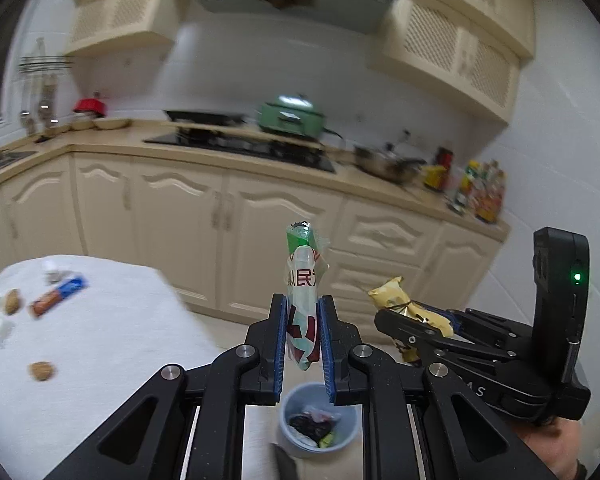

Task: Collect trash
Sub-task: 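Lift the yellow snack and rice packet in both tools and carry toward the bin, then open both tools over the blue bin to drop the snack and rice packet, then swing both open tools back from the bin to the table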

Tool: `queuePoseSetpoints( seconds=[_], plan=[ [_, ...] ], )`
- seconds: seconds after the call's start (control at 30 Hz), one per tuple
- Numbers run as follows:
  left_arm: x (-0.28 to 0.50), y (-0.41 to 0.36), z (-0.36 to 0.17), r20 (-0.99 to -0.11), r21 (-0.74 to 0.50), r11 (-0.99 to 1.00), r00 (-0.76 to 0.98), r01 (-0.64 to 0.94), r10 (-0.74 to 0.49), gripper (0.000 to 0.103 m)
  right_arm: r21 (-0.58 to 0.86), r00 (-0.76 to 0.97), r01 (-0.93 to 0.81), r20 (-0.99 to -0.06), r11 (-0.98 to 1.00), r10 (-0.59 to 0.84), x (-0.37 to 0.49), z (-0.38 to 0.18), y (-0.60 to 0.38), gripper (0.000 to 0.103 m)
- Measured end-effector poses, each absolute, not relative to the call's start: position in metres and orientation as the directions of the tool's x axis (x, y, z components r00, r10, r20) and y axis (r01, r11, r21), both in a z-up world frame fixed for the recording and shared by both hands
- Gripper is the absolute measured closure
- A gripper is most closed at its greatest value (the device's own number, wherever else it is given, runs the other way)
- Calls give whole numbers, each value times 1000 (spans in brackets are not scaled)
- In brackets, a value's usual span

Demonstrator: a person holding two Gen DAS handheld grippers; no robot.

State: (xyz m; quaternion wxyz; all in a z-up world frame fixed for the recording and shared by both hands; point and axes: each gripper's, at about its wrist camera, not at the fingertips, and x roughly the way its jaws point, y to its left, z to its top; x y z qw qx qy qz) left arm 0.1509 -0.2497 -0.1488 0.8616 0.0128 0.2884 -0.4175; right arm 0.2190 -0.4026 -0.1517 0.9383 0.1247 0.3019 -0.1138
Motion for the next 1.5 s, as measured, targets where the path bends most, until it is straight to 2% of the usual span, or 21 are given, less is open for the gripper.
queuePoseSetpoints(
  seconds=[0.27, 0.63, 0.67, 0.7, 0.73, 0.77, 0.8, 0.87, 0.93, 0.97, 1.1, 1.23, 1.5],
  plan=[
    [170, -356, -195, -640, -246, 591, 329, 769, -694, 91, 208, 714, 430, -673, 879, -190, 197, -207, -488, 70],
    [245, -497, -294, -826, -312, 595, 98, 741, -555, 90, 307, 588, 530, -805, 790, -81, 213, -337, -580, 67],
    [252, -504, -303, -841, -305, 603, 89, 737, -534, 87, 317, 580, 541, -812, 779, -72, 214, -347, -586, 67],
    [265, -520, -307, -852, -302, 612, 81, 731, -517, 83, 329, 575, 549, -816, 768, -62, 214, -355, -592, 57],
    [274, -529, -312, -867, -289, 626, 79, 725, -492, 67, 342, 566, 565, -823, 751, -52, 214, -366, -599, 50],
    [281, -534, -316, -878, -270, 644, 92, 716, -470, 45, 345, 561, 573, -826, 744, -49, 213, -371, -602, 35],
    [280, -534, -318, -884, -243, 663, 119, 708, -452, 35, 350, 560, 582, -827, 734, -49, 211, -377, -606, 27],
    [287, -535, -313, -878, -219, 681, 163, 699, -450, 13, 366, 564, 600, -824, 712, -52, 204, -383, -611, 19],
    [291, -536, -306, -867, -195, 687, 204, 700, -454, 2, 362, 560, 617, -826, 699, -67, 198, -385, -614, 4],
    [291, -535, -302, -867, -168, 696, 231, 698, -441, 1, 361, 563, 626, -823, 691, -80, 194, -385, -614, 0],
    [287, -527, -285, -866, -104, 711, 288, 696, -408, 1, 375, 561, 656, -822, 655, -92, 184, -380, -612, 0],
    [278, -503, -259, -840, -105, 705, 317, 701, -440, 1, 392, 582, 653, -807, 648, -99, 179, -363, -602, 0],
    [253, -438, -189, -757, -91, 723, 425, 684, -497, 1, 398, 663, 587, -736, 705, -137, 186, -290, -557, 0]
  ],
)
